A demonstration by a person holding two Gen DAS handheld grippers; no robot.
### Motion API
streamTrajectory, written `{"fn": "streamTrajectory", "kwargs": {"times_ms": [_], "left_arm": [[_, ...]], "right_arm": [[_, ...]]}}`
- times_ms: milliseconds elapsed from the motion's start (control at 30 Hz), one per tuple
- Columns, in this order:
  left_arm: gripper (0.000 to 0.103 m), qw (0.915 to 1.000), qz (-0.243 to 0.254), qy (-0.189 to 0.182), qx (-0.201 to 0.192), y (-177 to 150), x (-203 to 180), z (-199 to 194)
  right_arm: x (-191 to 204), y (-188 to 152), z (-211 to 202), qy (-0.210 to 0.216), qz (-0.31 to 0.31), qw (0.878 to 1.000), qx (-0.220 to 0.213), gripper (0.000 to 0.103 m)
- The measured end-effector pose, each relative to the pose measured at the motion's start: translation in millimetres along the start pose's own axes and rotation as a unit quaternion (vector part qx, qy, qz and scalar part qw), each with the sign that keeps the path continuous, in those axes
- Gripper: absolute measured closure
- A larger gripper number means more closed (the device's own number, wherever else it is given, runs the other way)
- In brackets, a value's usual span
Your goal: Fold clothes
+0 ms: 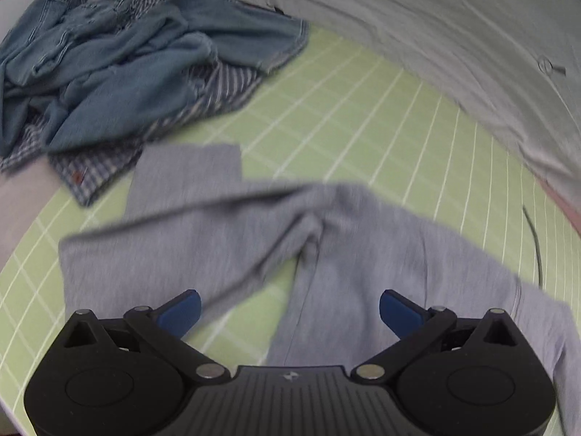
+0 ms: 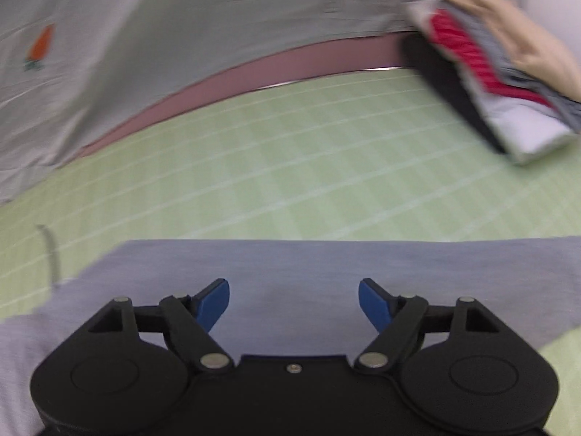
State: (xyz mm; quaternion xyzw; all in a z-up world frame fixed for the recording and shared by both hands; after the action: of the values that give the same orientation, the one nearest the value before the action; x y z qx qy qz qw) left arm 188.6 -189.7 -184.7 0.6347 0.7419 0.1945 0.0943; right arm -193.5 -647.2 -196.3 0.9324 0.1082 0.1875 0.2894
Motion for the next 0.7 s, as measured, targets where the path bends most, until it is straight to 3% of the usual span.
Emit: {"fn": "streamTrajectory", "kwargs": {"times_ms": [133, 200, 333, 433, 500, 533, 567, 600, 633, 700], "left_arm": [[0.0, 0.9997, -0.007, 0.023, -0.007, 35, -13, 28], [0.0, 0.9994, -0.01, 0.033, -0.005, 48, -19, 38], [0.0, 0.9996, -0.018, 0.016, 0.015, 55, -34, 51], [0.012, 0.9998, -0.007, 0.017, 0.013, 52, -43, 56], [0.033, 0.9998, 0.011, 0.013, -0.004, 50, -49, 53], [0.041, 0.9996, 0.019, 0.012, -0.017, 51, -51, 51], [0.056, 0.9994, 0.024, 0.007, -0.024, 50, -54, 49], [0.069, 0.9993, 0.025, -0.003, -0.026, 50, -55, 47], [0.076, 0.9994, 0.022, -0.01, -0.026, 49, -55, 45], [0.083, 0.9993, 0.012, -0.024, -0.026, 49, -55, 41]], "right_arm": [[60, 0, 35, 0.056, 0.006, 0.998, 0.024, 0.02], [78, 0, 51, 0.06, 0.001, 0.997, 0.038, 0.02], [97, -1, 70, 0.064, -0.018, 0.996, 0.057, 0.02], [104, -4, 76, 0.063, -0.037, 0.995, 0.066, 0.021], [109, -7, 80, 0.062, -0.05, 0.994, 0.072, 0.04], [112, -7, 80, 0.064, -0.064, 0.993, 0.074, 0.066], [113, -8, 79, 0.067, -0.082, 0.992, 0.075, 0.087], [114, -10, 78, 0.069, -0.095, 0.99, 0.074, 0.09], [113, -11, 76, 0.072, -0.102, 0.99, 0.071, 0.098], [107, -11, 70, 0.086, -0.091, 0.99, 0.062, 0.1]]}}
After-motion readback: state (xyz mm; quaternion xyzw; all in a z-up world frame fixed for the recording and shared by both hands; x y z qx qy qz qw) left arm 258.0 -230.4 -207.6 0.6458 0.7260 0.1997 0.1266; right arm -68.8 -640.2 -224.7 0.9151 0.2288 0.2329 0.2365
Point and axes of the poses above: each gripper's, at about its wrist camera, not at the fingertips, and z roughly the way its jaws point, x to its left, y to its top, the point moved 10 cm from there along z, roughly the way its jaws point, and after that the axes turned 15 degrees about y, right-handed, at the moved point
